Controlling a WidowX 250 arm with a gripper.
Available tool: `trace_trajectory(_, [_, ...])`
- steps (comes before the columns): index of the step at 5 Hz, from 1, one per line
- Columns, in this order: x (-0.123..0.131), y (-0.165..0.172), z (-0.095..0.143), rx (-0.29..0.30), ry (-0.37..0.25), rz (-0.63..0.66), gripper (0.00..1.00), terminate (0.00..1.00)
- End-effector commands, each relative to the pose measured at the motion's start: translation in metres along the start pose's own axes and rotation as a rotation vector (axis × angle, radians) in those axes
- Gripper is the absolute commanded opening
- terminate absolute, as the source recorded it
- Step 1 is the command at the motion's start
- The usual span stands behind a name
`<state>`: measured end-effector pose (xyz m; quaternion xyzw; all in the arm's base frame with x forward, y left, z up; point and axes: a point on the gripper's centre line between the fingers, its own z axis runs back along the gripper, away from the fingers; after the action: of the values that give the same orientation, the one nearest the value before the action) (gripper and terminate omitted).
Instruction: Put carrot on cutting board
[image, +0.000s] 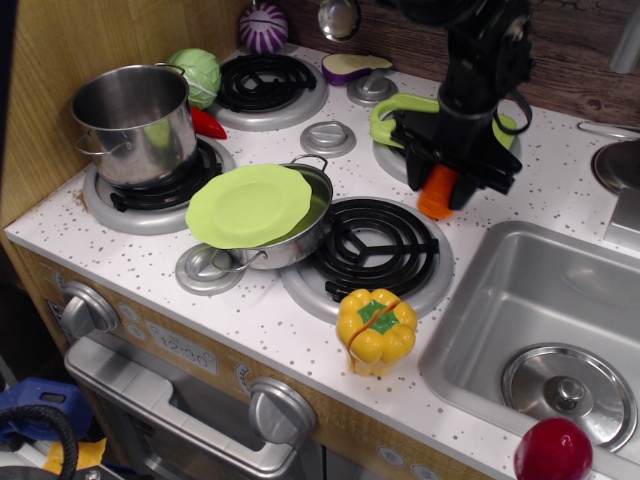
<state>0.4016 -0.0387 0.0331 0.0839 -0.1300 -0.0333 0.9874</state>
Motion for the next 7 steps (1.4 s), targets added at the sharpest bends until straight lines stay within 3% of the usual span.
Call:
trace_trajectory(1, [0.035, 0.020, 0.050, 0.027, -0.128, -0.008, 0.00, 0.00])
trace_trajectory(4, [0.067, 0.051, 0.031, 0.045, -0.210, -0.080, 0.00, 0.00])
trace_trajectory(6, [0.074, 0.059, 0.012, 0.060, -0.269, -0.094, 0.00, 0.00])
trace_trajectory(7, [0.078, 0.058, 0.004, 0.037, -0.297, -0.085, 0.00, 0.00])
